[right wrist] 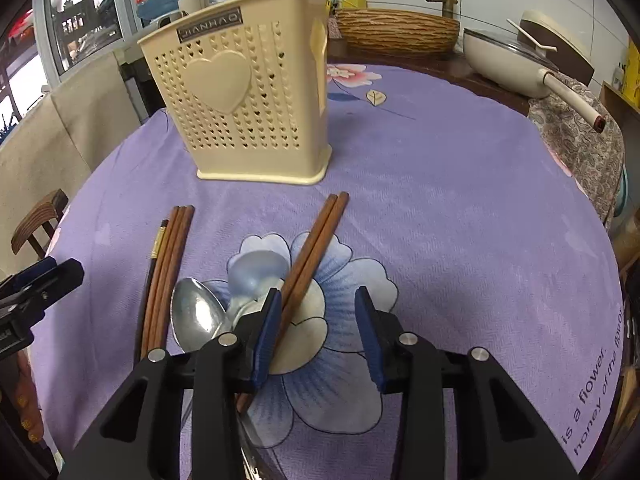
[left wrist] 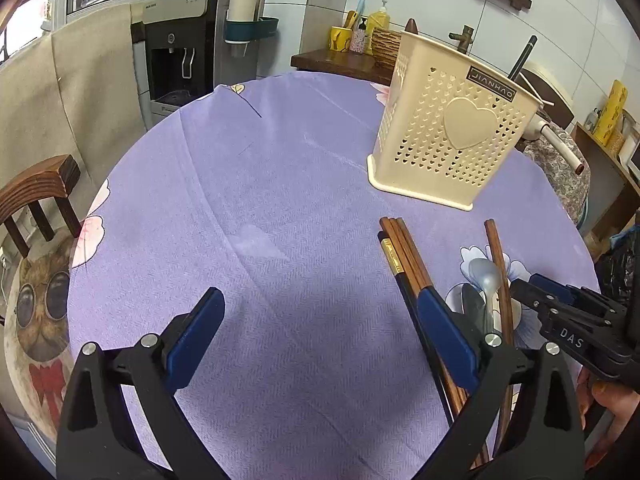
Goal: Organize utensils
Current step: 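Open both tools and withdraw them back toward the remaining utensils, then grasp the translucent plastic spoon by its handle with the right tool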
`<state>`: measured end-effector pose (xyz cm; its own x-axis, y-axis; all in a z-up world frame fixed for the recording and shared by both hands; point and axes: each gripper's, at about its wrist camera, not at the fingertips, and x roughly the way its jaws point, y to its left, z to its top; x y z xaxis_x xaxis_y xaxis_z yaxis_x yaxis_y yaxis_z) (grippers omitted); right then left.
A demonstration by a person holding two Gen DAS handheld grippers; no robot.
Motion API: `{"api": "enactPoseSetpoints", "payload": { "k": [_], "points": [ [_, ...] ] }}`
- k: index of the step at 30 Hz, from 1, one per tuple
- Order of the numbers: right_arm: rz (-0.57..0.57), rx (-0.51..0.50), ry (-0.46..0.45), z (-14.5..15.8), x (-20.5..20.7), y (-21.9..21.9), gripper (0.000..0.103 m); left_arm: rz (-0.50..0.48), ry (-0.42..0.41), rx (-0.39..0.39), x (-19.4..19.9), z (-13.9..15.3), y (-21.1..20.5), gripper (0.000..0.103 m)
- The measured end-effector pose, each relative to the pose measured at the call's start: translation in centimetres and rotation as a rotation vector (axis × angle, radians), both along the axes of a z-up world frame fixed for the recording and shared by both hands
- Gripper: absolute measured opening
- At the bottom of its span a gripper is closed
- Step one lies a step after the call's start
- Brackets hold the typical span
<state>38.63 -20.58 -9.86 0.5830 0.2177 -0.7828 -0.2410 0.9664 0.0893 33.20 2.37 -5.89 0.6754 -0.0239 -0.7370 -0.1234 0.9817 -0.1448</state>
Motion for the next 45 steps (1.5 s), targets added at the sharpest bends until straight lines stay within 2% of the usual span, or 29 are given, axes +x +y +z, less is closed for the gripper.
{"api": "enactPoseSetpoints", "payload": {
  "k": [8, 14, 18, 22, 28, 35, 40, 45],
  "points": [
    [-0.019, 0.031, 0.006, -0.1, 0.5, -0.3, 0.033, -0.026, 0.009, 0.004, 0.0, -0.3, -1.0, 0.095],
    [0.036, 0.068, 0.000, 0.8, 0.2, 1.2, 0.033, -0.028, 0.011, -0.001, 0.1, -0.3, -1.1, 0.095],
    [0.072, 0.095, 0.032, 0.9, 0.4, 2.8, 0.033, -0.013, 0.010, -0.003, 0.0, -0.2, -0.5, 0.095],
    [0.053, 0.056, 0.058, 0.3, 0.8, 3.7, 0.033, 0.008, 0.002, -0.003, -0.3, 0.1, 0.4, 0.095],
    [0.039, 0.053, 0.088, -0.2, 1.5, 4.1, 0.033, 0.012, 0.006, -0.017, -0.3, -0.1, 1.1, 0.095],
    [0.045, -0.053, 0.091, -0.1, 1.9, 5.4, 0.033, 0.000, 0.011, -0.020, -0.3, -0.3, 1.0, 0.095],
    [0.039, -0.073, 0.101, -0.2, 2.1, 6.0, 0.040, 0.002, 0.012, -0.026, -0.3, -0.4, 1.0, 0.095],
    [0.045, -0.122, 0.091, -0.1, 2.3, 6.6, 0.040, -0.004, 0.015, -0.024, -0.2, -0.5, 0.9, 0.095]
  ]
}}
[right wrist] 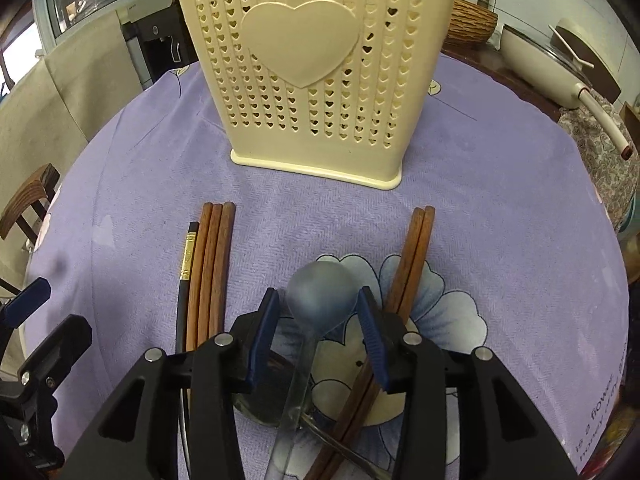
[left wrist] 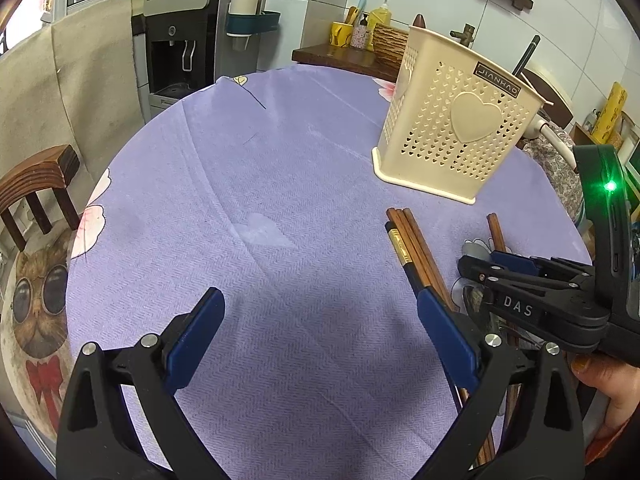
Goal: Organize utensils
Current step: 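Grasp the translucent plastic spoon by its handle with the right tool, then grasp gold-tipped black chopstick with left tool while right tool holds the spoon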
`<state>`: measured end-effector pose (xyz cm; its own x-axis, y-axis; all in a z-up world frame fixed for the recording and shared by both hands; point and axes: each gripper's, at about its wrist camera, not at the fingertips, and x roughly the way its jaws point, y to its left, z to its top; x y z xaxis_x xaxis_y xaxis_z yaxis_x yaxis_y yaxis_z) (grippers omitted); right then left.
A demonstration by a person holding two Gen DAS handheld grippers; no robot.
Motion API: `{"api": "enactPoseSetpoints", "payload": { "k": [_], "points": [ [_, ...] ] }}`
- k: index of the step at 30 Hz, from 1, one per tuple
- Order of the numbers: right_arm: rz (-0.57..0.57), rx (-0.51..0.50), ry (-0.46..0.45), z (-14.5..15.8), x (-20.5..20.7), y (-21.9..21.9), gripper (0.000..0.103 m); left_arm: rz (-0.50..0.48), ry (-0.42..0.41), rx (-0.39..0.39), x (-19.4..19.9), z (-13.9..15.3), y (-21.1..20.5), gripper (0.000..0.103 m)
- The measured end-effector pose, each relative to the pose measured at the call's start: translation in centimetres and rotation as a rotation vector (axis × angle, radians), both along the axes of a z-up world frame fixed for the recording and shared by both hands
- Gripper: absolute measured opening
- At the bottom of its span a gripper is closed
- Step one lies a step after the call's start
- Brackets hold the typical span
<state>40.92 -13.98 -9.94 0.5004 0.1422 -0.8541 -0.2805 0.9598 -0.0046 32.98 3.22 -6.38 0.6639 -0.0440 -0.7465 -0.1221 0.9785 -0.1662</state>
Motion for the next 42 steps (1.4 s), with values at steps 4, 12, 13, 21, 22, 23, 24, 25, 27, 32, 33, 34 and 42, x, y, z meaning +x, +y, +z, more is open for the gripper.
{"api": "enactPoseSetpoints", "payload": {
  "k": [4, 12, 13, 21, 22, 23, 24, 25, 27, 32, 33, 34, 42],
  "points": [
    [0.017, -0.019, -0.010, 0.1, 0.2, 0.3, 0.038, -0.015, 0.008, 0.011, 0.0, -0.2, -0.6, 0.095],
    [0.020, 0.055, -0.026, 0.4, 0.0, -1.0, 0.035, -0.098, 0.027, 0.018, 0.5, -0.5, -2.9, 0.089],
    [0.013, 0.071, -0.034, 0.7, -0.2, -1.5, 0.035, -0.109, 0.030, 0.025, 0.7, -0.5, -3.3, 0.088],
    [-0.010, 0.165, -0.113, 3.6, -2.1, -4.1, 0.035, -0.151, 0.072, 0.067, 2.3, -1.9, -5.5, 0.078],
    [-0.011, 0.172, -0.121, 3.9, -2.3, -4.4, 0.035, -0.151, 0.079, 0.073, 2.4, -2.2, -5.6, 0.078],
    [-0.010, 0.180, -0.127, 4.1, -2.5, -4.6, 0.035, -0.148, 0.080, 0.077, 2.5, -2.4, -5.8, 0.078],
    [-0.008, 0.187, -0.131, 4.3, -2.6, -4.8, 0.035, -0.146, 0.074, 0.092, 2.4, -2.5, -5.9, 0.078],
    [-0.006, 0.193, -0.134, 4.5, -2.8, -4.9, 0.035, -0.147, 0.072, 0.094, 2.4, -2.5, -6.0, 0.078],
    [0.000, 0.203, -0.140, 4.5, -3.1, -4.9, 0.035, -0.142, 0.075, 0.095, 2.6, -2.5, -5.9, 0.078],
    [0.014, 0.211, -0.146, 4.9, -3.4, -5.0, 0.035, -0.118, 0.083, 0.099, 2.1, -2.5, -4.8, 0.078],
    [0.014, 0.213, -0.146, 4.9, -3.4, -5.1, 0.035, -0.112, 0.085, 0.106, 1.9, -2.5, -4.6, 0.078],
    [0.014, 0.218, -0.144, 4.9, -3.4, -5.1, 0.035, -0.098, 0.088, 0.104, 1.8, -2.4, -4.1, 0.078],
    [0.028, 0.225, -0.152, 5.0, -3.8, -4.8, 0.035, -0.084, 0.076, 0.096, 2.4, -1.6, -4.4, 0.076]
  ]
}}
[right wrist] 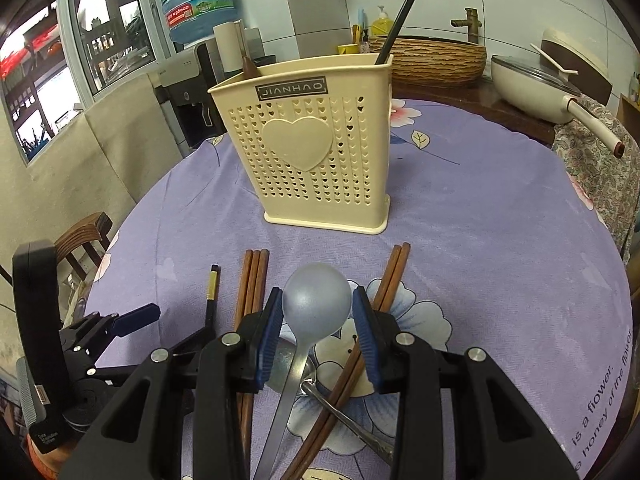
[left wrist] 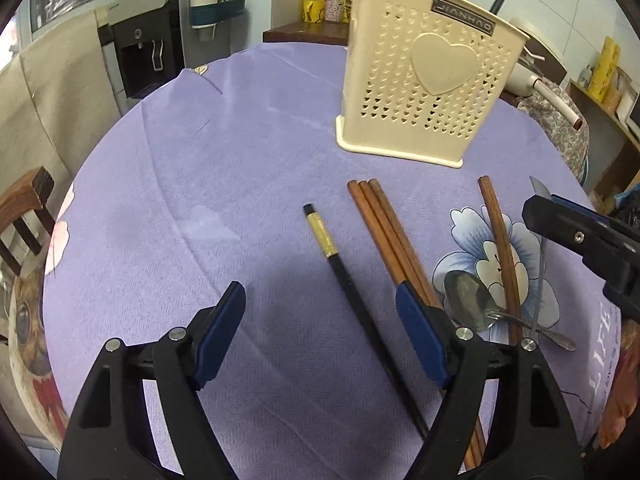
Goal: Organize utensils
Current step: 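Grasp gold-tipped black chopstick with left tool while right tool holds the spoon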
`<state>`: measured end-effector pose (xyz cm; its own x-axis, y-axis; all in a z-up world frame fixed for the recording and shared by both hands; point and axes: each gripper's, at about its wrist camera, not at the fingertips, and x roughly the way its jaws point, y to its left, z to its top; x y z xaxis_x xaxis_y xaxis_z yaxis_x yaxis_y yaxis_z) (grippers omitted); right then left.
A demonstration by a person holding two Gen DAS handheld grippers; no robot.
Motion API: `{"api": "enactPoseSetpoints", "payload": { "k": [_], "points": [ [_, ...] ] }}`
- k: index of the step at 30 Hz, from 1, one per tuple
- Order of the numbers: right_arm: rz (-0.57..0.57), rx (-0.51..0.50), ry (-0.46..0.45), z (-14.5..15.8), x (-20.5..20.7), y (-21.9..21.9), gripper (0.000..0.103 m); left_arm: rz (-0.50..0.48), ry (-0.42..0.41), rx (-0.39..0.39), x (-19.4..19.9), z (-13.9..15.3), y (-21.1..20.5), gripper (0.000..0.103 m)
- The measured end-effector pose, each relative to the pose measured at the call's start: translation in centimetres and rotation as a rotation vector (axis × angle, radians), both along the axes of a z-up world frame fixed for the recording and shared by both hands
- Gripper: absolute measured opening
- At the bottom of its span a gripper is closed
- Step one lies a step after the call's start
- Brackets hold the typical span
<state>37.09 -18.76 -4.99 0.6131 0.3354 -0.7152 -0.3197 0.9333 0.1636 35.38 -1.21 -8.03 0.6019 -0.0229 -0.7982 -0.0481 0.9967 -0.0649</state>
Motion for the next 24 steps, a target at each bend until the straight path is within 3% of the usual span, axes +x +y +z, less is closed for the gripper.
{"api": "enactPoseSetpoints", "payload": {
  "k": [3, 8, 12, 17, 21, 24],
  "points": [
    [-0.007, 0.001, -0.004, 0.1, 0.1, -0.3, 0.035, 0.006, 0.030, -0.003, 0.9, -0.5, -0.1, 0.060],
    [-0.003, -0.003, -0.018, 0.1, 0.0, -0.5, 0.035, 0.026, 0.033, -0.005, 2.1, -0.5, 0.3, 0.048],
    [0.003, 0.000, -0.020, 0.1, -0.1, -0.4, 0.035, 0.039, 0.061, -0.062, 3.8, -0.3, 1.0, 0.043],
    [0.004, -0.007, -0.030, 0.2, -0.3, -0.3, 0.035, 0.068, 0.073, -0.077, 4.7, -0.3, 1.4, 0.023],
    [0.000, -0.011, -0.029, 0.1, -0.3, -0.2, 0.035, 0.076, 0.067, -0.068, 4.4, -0.4, 1.0, 0.019],
    [0.003, -0.015, -0.028, 0.0, -0.4, 0.0, 0.035, 0.080, 0.045, -0.007, 3.7, -0.5, -0.3, 0.019]
  ]
}}
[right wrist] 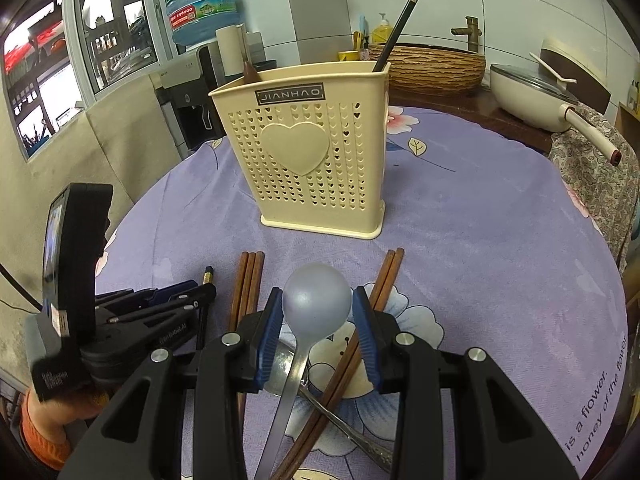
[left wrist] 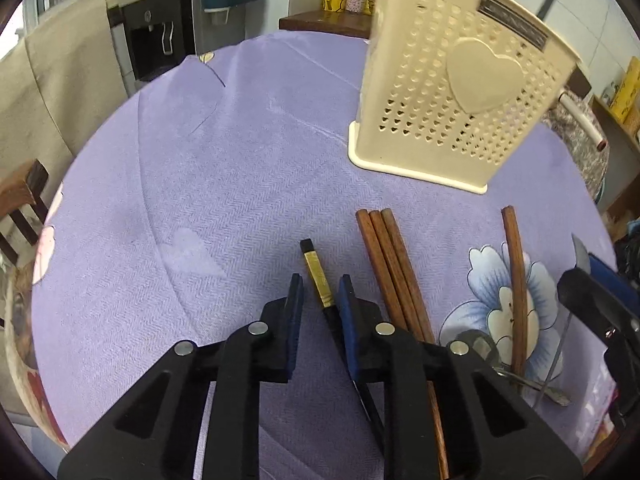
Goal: Organize utensils
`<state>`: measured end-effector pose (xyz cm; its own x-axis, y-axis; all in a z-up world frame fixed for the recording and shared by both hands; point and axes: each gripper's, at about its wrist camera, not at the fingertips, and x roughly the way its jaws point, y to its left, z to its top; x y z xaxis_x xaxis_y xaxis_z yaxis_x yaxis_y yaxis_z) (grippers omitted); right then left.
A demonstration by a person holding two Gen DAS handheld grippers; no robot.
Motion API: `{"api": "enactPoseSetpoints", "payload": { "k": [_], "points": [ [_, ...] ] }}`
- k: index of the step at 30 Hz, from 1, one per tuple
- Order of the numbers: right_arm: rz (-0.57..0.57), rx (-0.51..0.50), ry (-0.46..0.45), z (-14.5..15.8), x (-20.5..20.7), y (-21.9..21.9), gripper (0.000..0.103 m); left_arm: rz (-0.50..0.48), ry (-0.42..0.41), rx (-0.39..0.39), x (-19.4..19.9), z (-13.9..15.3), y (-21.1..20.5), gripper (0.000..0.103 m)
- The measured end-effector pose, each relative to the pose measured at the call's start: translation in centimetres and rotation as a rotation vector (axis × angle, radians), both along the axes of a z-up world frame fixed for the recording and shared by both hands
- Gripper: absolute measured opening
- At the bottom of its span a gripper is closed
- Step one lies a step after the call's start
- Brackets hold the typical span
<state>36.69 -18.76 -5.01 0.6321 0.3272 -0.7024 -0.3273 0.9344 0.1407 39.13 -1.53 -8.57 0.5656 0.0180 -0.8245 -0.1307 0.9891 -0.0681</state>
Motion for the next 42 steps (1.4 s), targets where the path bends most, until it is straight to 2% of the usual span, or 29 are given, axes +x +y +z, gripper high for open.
{"api": "enactPoseSetpoints", "payload": {
  "k": [2, 8, 13, 24, 28, 34, 35, 36, 39, 42],
  "points": [
    [0.002, -0.001, -0.002, 0.0, 0.0, 0.0, 0.035, 0.002, -0.006, 0.049, -0.1, -0.1, -0.8, 0.019],
    [0.001, 0.012, 0.000, -0.1, 0.0, -0.4, 0.035, 0.035, 0.002, 0.063, 0.1, 0.0, -1.2, 0.018],
    [0.006, 0.018, -0.002, -0.2, 0.0, -0.6, 0.035, 0.055, -0.005, 0.076, -0.1, 0.0, -2.1, 0.011],
    [0.014, 0.031, -0.038, 0.1, -0.5, -1.1, 0.035, 0.053, -0.010, -0.025, 0.5, 0.3, -1.1, 0.007],
    [0.025, 0.049, -0.047, 0.7, -0.8, -1.5, 0.035, 0.046, -0.057, -0.060, -0.3, 1.8, -0.4, 0.007],
    [0.067, 0.095, -0.101, 3.6, -1.8, -2.1, 0.035, 0.013, -0.195, -0.140, -2.9, 7.3, 1.3, 0.007],
    [0.077, 0.100, -0.110, 4.1, -2.0, -2.1, 0.026, 0.008, -0.226, -0.141, -3.5, 8.5, 1.6, 0.007],
    [0.090, 0.101, -0.114, 4.7, -2.2, -2.2, 0.005, 0.002, -0.254, -0.141, -4.1, 9.5, 1.8, 0.007],
    [0.103, 0.091, -0.126, 5.5, -2.2, -2.0, 0.005, -0.015, -0.311, -0.140, -5.5, 11.7, 2.3, 0.007],
    [0.102, 0.073, -0.104, 4.9, -1.6, -1.5, 0.005, -0.014, -0.332, -0.135, -5.9, 12.6, 2.5, 0.007]
  ]
}}
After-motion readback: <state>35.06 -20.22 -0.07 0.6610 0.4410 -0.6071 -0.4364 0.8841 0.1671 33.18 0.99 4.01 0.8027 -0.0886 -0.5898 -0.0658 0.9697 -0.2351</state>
